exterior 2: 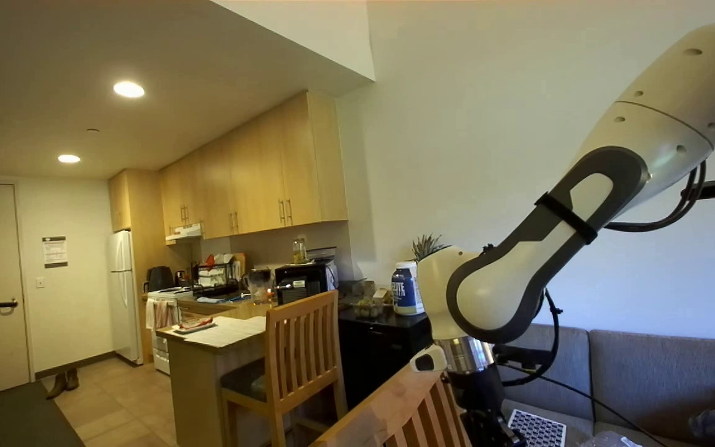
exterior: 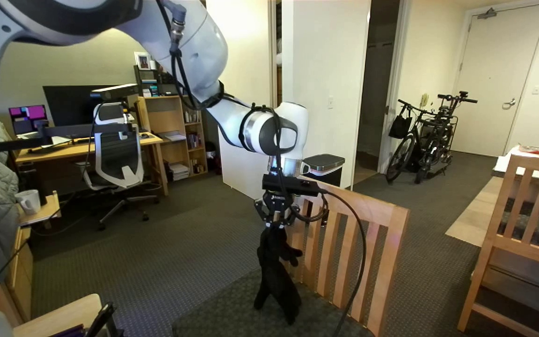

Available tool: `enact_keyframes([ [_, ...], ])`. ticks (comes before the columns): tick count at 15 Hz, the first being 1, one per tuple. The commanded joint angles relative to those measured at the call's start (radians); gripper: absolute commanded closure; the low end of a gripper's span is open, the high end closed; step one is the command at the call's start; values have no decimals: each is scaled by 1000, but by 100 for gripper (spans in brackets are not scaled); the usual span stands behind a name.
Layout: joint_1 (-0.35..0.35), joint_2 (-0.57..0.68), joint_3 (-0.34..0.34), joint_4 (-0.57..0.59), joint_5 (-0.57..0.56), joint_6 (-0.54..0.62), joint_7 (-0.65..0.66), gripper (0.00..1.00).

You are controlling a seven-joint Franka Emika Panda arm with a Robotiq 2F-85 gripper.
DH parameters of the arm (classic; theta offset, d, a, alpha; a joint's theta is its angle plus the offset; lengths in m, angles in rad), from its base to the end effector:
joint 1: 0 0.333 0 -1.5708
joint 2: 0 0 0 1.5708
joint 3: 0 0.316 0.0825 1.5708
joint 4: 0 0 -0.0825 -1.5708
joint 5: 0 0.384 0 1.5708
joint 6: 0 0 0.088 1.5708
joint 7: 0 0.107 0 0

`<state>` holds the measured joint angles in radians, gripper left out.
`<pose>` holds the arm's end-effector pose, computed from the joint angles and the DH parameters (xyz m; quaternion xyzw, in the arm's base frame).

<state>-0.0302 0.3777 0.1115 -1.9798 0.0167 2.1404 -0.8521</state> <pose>0.5840 0.0467 0.2606 -0.8907 -0.4410 0.0891 0.0656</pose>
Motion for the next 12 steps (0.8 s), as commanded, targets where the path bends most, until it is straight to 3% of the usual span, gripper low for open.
enact_keyframes([
  [1, -33, -64, -11, -52, 59, 2, 26, 96],
  [12, -65, -76, -38, -74, 196, 15, 164, 96],
])
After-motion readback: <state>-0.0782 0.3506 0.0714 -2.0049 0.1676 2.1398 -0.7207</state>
